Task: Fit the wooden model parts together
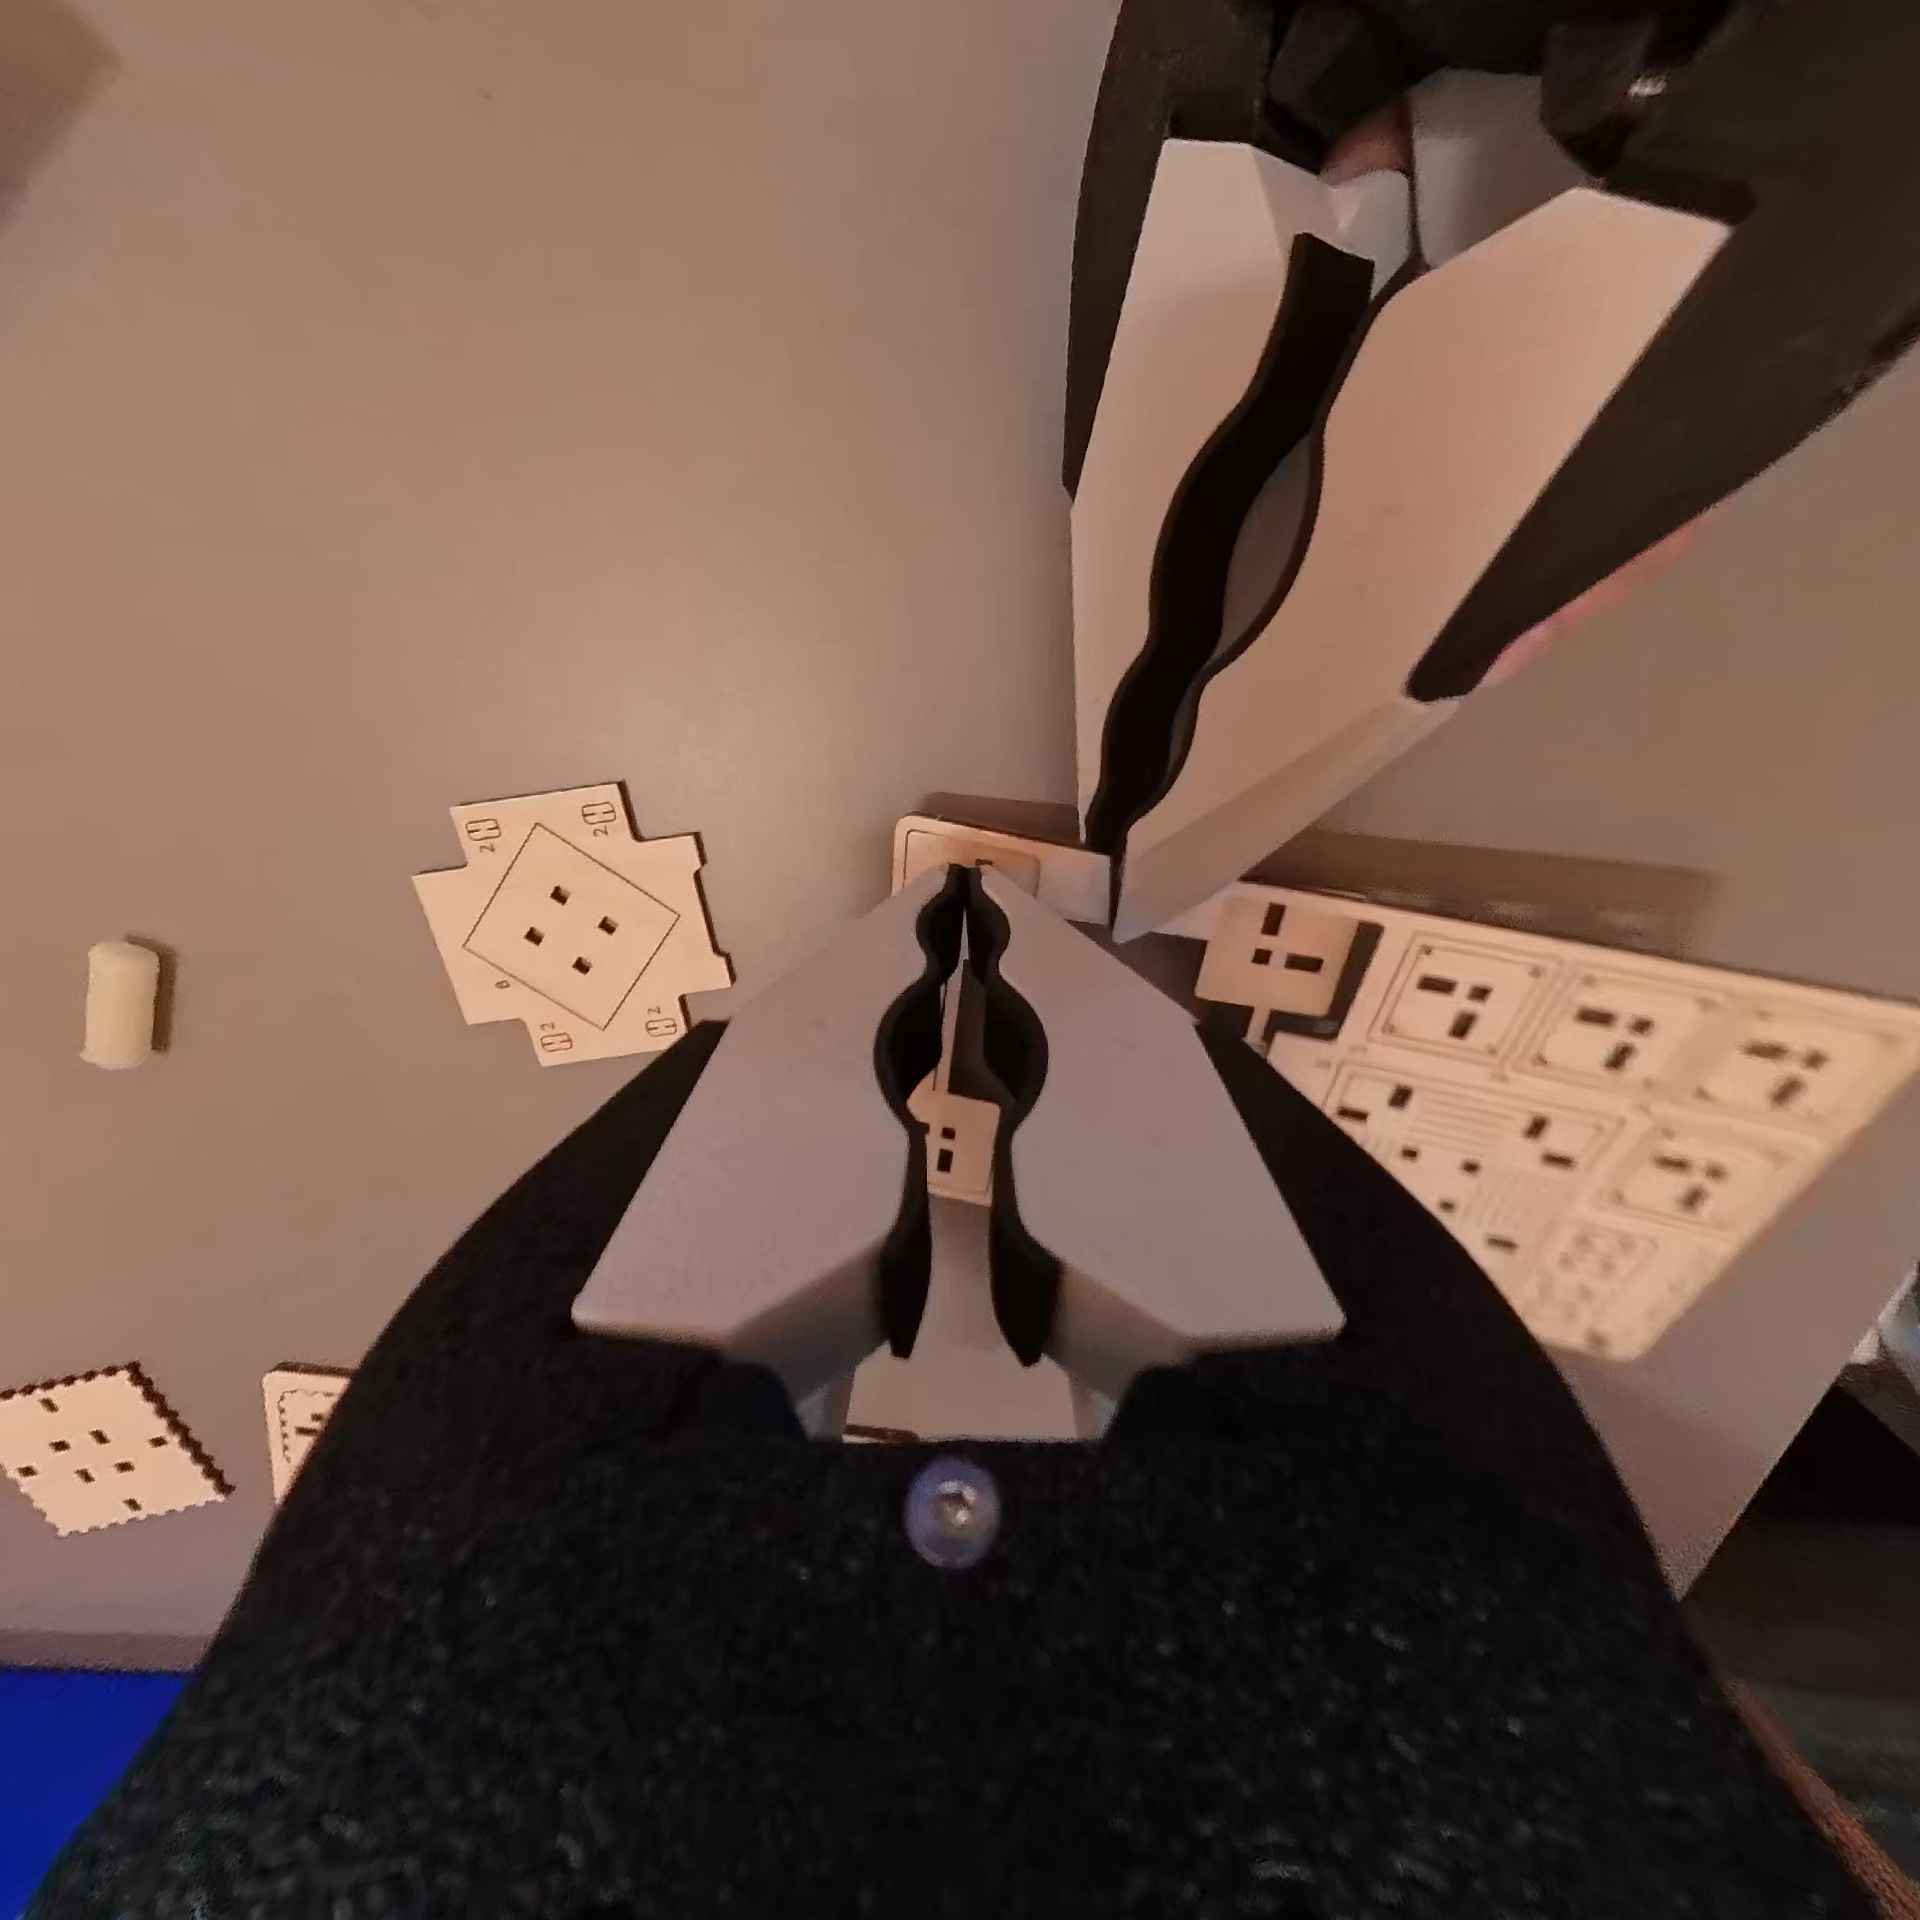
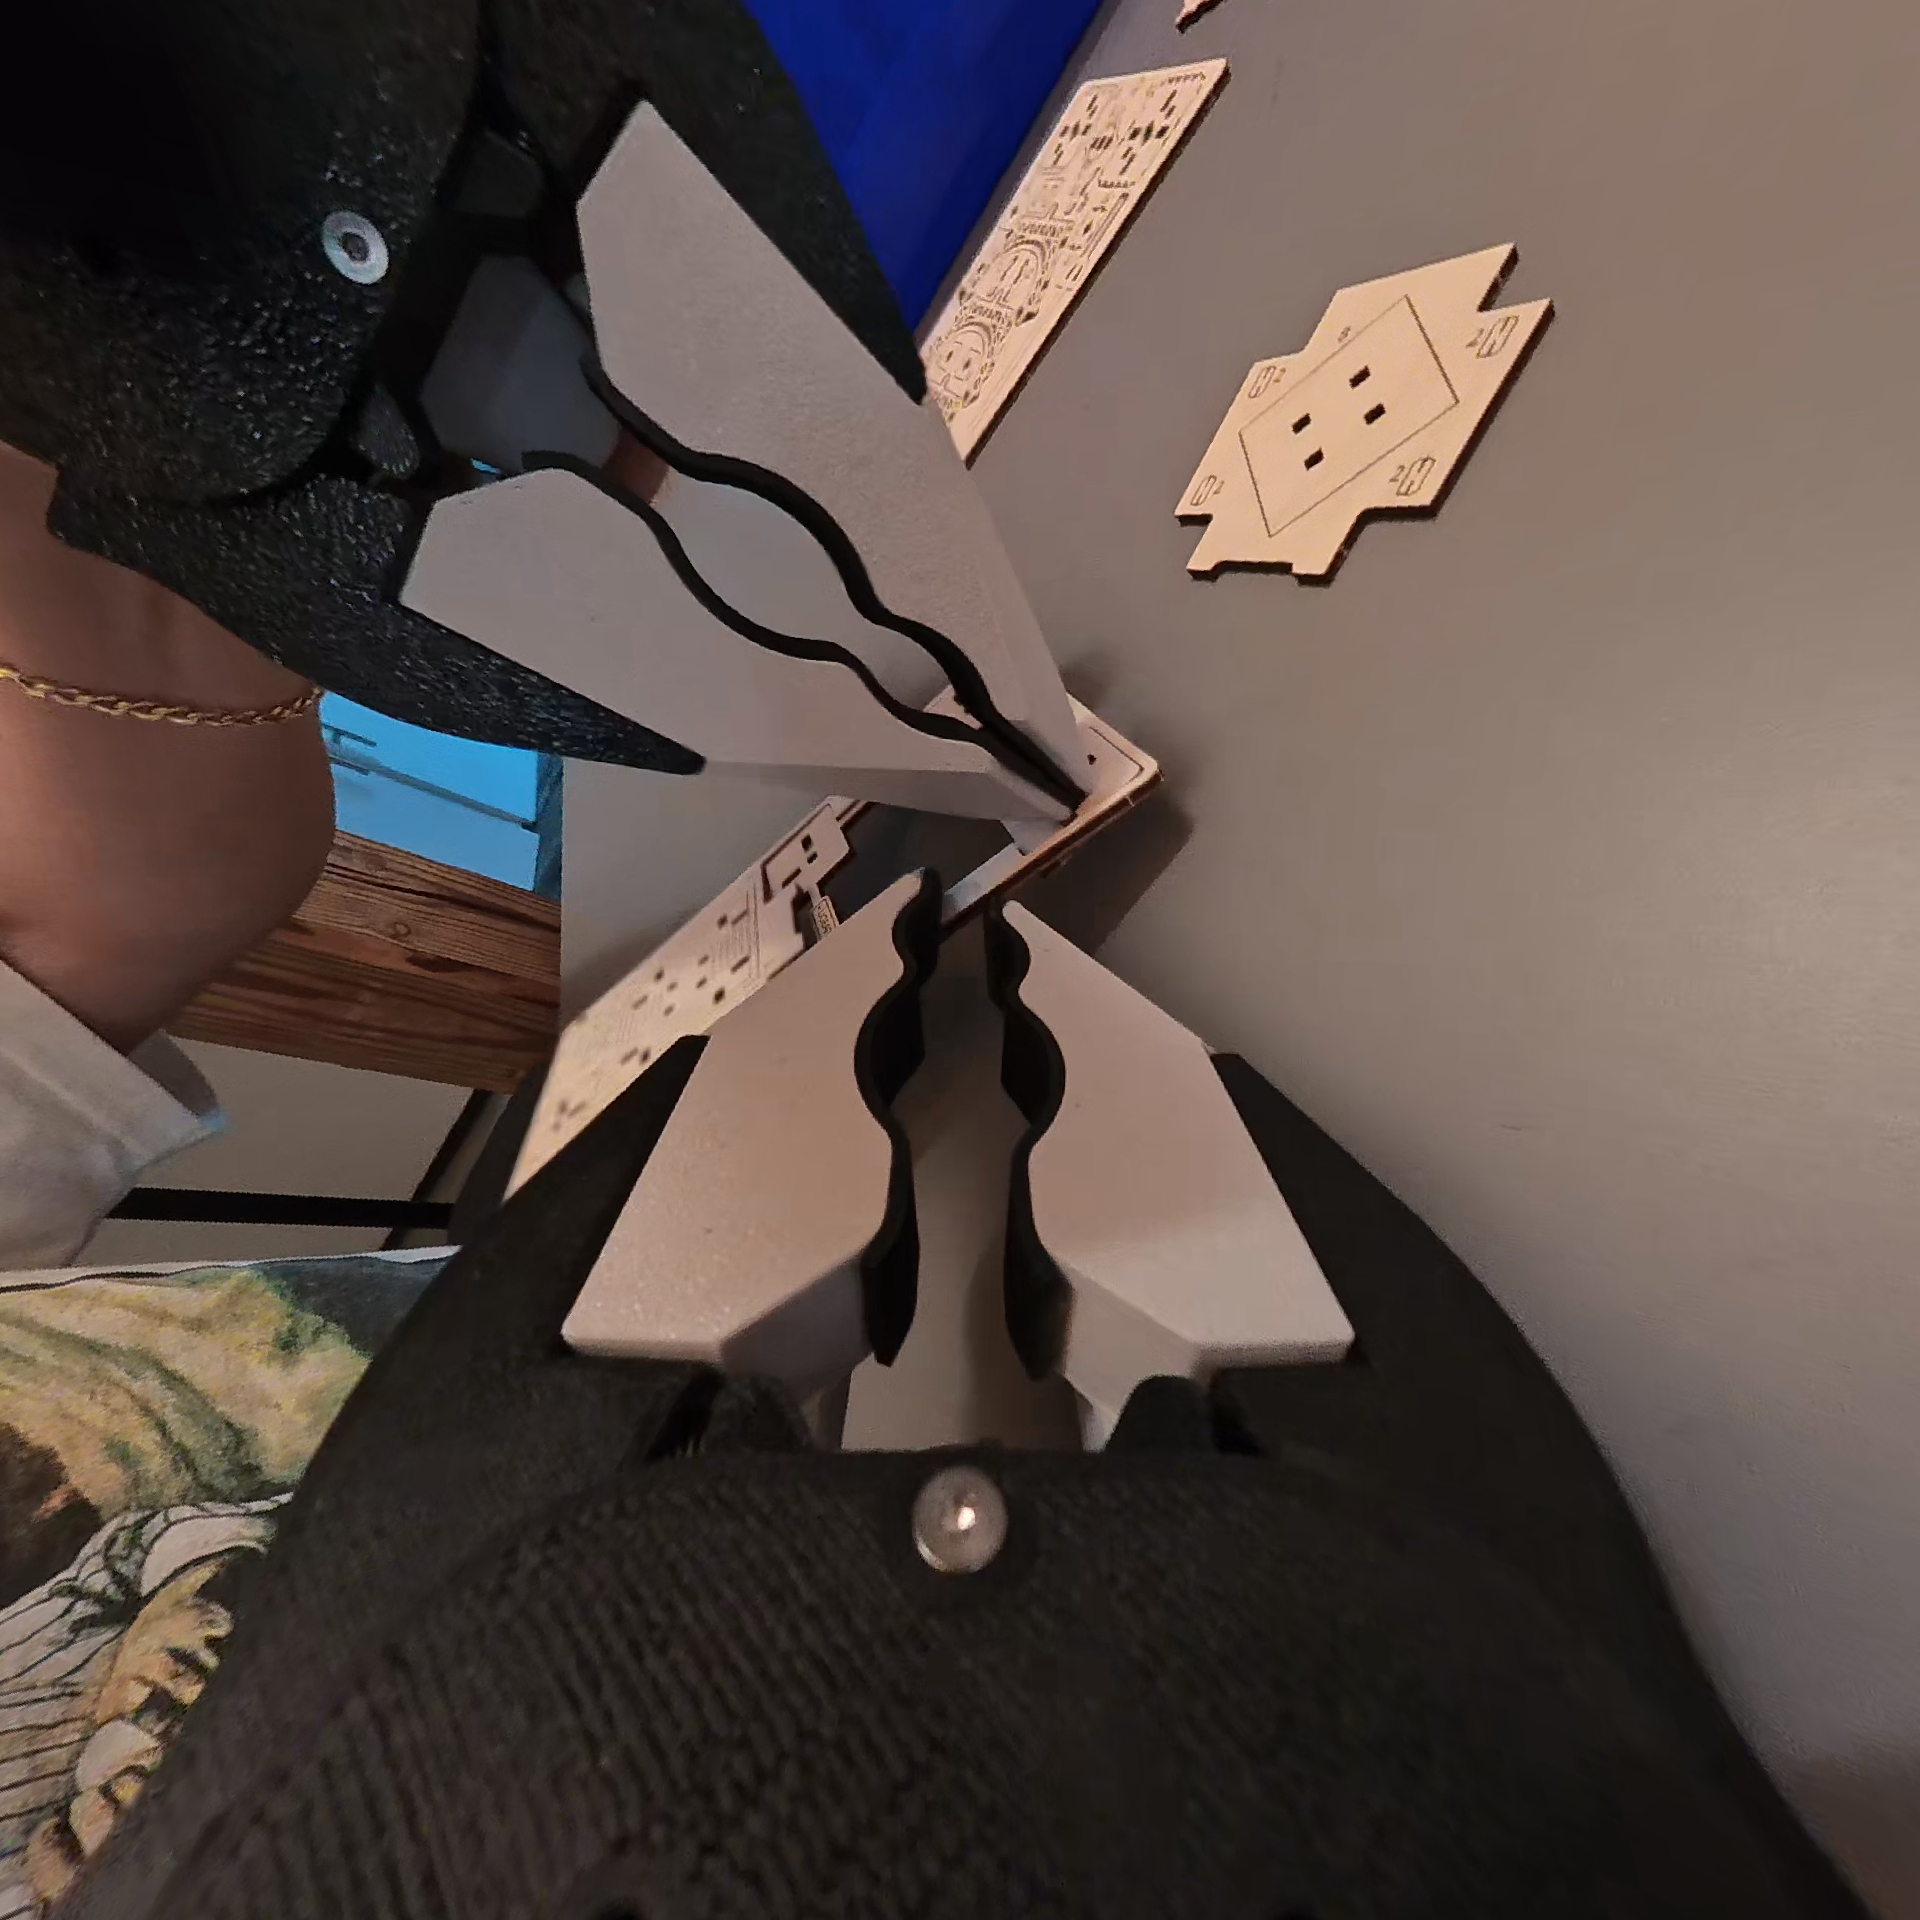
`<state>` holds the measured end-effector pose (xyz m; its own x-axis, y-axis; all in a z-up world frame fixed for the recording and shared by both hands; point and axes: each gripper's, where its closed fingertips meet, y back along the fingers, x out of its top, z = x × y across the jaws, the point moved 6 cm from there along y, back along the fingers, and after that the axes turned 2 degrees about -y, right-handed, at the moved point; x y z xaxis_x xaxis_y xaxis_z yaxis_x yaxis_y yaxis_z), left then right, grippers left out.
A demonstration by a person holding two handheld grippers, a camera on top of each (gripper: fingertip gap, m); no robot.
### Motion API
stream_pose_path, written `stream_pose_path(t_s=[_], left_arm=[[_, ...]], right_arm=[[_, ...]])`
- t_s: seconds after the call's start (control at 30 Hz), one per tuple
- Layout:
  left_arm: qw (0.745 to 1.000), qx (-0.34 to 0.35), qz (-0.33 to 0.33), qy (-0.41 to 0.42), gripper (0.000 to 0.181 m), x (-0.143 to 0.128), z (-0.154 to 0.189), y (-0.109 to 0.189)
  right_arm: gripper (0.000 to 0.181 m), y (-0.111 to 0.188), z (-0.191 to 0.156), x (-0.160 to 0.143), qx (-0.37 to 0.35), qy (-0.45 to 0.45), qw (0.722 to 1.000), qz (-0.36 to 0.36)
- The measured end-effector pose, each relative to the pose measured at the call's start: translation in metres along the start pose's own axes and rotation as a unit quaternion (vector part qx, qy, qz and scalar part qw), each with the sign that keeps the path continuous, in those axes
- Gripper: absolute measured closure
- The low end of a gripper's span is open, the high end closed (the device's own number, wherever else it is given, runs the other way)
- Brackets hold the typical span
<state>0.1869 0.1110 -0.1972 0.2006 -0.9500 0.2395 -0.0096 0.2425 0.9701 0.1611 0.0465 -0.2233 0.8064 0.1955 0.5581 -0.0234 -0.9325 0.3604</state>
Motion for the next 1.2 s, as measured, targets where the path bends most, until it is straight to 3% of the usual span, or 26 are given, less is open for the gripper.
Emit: stream_pose_path(t_s=[0.03,0.3,0.63,1.2], left_arm=[[1.0,0.001,0.006,0.0,0.181,-0.001,-0.001,0.004],[0.989,-0.038,0.124,0.064,0.181,-0.012,-0.011,0.051],[0.999,0.014,0.029,0.016,0.181,-0.006,-0.003,0.009],[0.999,-0.024,-0.043,-0.01,0.181,-0.004,-0.002,-0.009]], right_arm=[[0.176,0.0,0.0,0.0,0.001,-0.001,1.0,-0.002],[0.178,0.003,-0.005,0.002,0.028,0.008,0.999,0.019],[0.177,0.0,-0.002,0.001,0.008,0.004,1.0,0.007],[0.176,-0.005,0.002,-0.003,0.0,-0.011,1.0,-0.019]])
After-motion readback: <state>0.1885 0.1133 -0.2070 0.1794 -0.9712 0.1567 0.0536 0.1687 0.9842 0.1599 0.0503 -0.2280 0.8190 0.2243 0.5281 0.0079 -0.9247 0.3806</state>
